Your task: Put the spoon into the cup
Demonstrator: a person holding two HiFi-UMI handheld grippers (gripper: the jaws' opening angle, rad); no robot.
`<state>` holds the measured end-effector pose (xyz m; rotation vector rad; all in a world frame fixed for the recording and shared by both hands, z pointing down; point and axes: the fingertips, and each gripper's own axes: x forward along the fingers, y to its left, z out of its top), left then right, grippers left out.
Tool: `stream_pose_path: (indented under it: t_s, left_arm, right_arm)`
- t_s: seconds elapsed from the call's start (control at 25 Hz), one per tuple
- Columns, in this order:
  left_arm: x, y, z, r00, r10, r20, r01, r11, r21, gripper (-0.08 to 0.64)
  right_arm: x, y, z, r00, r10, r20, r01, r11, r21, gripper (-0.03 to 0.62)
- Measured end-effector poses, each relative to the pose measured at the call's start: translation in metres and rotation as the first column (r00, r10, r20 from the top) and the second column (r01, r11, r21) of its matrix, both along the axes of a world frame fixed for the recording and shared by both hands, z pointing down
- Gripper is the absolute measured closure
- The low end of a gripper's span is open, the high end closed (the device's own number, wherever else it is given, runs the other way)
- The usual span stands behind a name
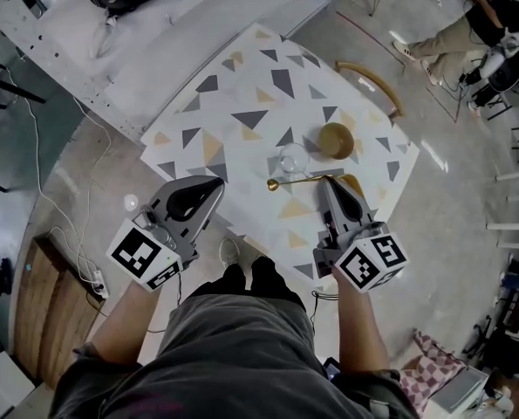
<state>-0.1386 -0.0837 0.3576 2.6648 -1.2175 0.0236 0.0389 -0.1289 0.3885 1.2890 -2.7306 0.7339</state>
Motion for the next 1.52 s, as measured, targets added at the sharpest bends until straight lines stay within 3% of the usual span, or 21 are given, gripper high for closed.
stream_pose_path:
  t_s: [0.88,1.52]
  left_arm:
    - [0.044,-0.057,0.032,0.997,-0.047,0.065,0.051,0.996,-0.073,0.546]
    - [0.064,-0.085,0.064,0.993,-0.059,0.100,0.072,0.989,-0.125,0.546]
  right_arm:
    - [0.040,-0.073,0.043,0.999,-0.031,0.017,0.032,0.998,-0.050,0.568]
    - [0.056,-0.097,0.085,0.999,-0.025,0.020,0.027,0.995,-0.098,0.568]
